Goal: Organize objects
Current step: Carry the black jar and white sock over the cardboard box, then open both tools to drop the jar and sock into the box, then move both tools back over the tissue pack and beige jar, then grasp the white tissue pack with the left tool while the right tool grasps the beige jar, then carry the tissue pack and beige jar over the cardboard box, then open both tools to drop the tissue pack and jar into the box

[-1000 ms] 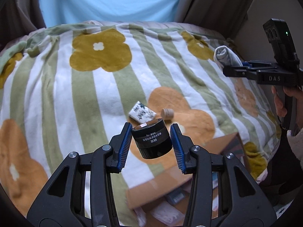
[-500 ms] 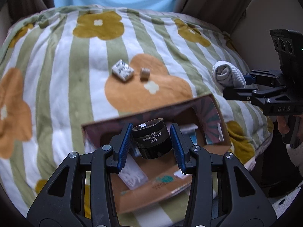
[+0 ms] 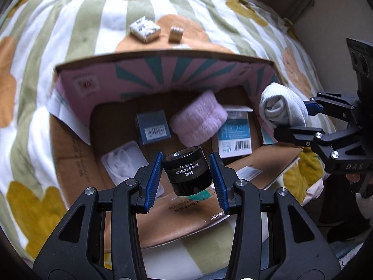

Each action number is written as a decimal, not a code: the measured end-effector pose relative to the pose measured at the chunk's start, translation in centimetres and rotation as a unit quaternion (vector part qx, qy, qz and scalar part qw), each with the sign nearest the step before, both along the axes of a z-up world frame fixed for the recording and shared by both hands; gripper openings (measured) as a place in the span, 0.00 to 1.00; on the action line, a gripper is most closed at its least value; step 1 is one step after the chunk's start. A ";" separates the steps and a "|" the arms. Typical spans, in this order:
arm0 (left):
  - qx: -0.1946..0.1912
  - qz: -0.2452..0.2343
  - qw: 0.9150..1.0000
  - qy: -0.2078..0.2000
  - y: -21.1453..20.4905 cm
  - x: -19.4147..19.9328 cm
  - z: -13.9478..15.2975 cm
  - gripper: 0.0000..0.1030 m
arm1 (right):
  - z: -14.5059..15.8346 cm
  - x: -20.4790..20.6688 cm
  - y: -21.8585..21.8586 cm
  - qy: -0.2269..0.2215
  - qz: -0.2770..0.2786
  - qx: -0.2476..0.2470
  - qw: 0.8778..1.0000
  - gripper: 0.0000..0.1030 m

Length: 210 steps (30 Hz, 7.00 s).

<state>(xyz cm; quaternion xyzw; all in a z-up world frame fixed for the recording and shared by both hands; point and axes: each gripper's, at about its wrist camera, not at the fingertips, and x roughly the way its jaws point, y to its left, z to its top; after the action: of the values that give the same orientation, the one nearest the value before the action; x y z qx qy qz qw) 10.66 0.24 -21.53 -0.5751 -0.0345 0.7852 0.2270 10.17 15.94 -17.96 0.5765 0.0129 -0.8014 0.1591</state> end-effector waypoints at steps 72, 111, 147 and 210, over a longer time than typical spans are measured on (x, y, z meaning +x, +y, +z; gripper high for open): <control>-0.057 -0.158 0.980 0.110 -0.2 -18.0 9.1 1.00 | 7.4 -13.5 3.0 0.088 0.008 0.037 0.995 1.00; -0.054 -0.237 0.967 0.072 4.3 -31.3 -8.8 0.87 | -10.2 -25.8 2.0 -0.010 0.128 0.040 0.991 0.48; -0.040 -0.184 0.977 0.101 2.0 -30.8 0.3 0.57 | -2.8 -21.7 3.8 0.033 0.108 0.033 0.993 0.34; -0.056 0.029 0.998 0.007 -1.6 -0.2 0.2 0.58 | -1.2 -1.7 2.2 0.020 -0.022 0.050 0.998 0.34</control>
<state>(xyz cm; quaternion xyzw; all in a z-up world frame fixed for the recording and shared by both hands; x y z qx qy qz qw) 10.41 -1.32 -21.33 -0.5803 -0.0051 0.7961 0.1717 8.50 18.12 -19.15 0.5680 0.0436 -0.8142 0.1117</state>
